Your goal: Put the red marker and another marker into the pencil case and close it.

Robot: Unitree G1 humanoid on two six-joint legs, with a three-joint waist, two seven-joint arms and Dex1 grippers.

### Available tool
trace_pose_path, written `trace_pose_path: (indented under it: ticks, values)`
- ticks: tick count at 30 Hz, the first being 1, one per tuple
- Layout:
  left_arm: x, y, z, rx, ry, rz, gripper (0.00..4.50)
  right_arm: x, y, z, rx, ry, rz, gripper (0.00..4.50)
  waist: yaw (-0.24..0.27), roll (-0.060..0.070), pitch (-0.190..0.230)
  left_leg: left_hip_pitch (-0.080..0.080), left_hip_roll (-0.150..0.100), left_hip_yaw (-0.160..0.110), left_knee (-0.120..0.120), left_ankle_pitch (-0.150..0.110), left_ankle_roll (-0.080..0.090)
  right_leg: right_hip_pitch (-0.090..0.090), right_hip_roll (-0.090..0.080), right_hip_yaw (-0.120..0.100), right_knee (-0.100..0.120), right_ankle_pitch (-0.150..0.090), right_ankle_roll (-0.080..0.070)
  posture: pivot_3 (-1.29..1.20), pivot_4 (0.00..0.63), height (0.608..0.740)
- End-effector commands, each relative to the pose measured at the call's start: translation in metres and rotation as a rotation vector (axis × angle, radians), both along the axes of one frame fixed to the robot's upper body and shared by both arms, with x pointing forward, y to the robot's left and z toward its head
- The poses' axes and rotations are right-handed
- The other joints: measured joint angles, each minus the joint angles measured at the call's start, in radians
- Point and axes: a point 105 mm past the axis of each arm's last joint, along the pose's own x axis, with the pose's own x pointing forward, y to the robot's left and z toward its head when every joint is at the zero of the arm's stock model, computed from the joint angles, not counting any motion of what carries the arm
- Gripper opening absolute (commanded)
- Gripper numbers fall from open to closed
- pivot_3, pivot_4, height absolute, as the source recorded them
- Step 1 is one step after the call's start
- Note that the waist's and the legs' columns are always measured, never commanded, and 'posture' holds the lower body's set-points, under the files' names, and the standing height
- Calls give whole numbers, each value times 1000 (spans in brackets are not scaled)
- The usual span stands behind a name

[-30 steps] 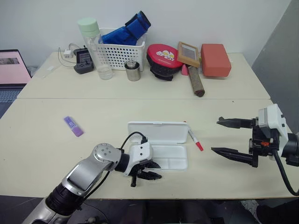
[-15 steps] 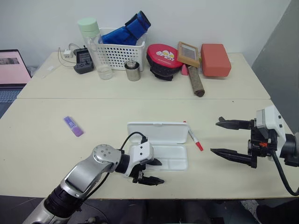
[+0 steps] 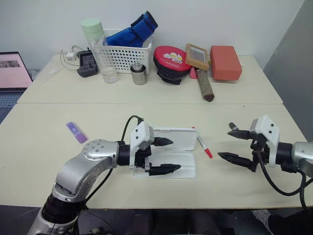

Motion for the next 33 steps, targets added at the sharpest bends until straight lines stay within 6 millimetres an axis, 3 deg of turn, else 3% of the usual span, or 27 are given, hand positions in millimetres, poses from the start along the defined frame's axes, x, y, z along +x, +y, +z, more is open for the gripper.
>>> trace_pose_path:
  ticks: [1,8,16,29,33]
  values:
    - [-2,4,23,9,-75,13,4487,10,-1,-2,-25,-14,-60,4500,-1,0,0,0,0,0,0,0,0,0,0,0,0,0,0,0,150,740]
    - [18,0,47,8,-216,114,4487,30,19,-28,-26,33,-193,4500,-2,0,0,0,0,0,0,0,0,0,1,0,0,0,0,0,150,740]
    - [18,-15,48,27,-246,66,4487,40,34,-41,-67,39,-296,4500,-2,0,0,-1,-1,0,0,2,-4,-2,1,1,0,0,0,0,150,740]
    - [15,-14,47,27,-226,44,4487,44,39,-71,-122,115,-384,4500,-9,0,0,0,-1,0,0,2,-3,-2,1,1,1,0,0,0,150,740]
    - [16,-14,47,27,-232,49,4500,47,30,-72,-161,106,-410,3731,-19,0,0,1,0,0,0,0,0,-1,2,1,1,0,0,0,150,740]
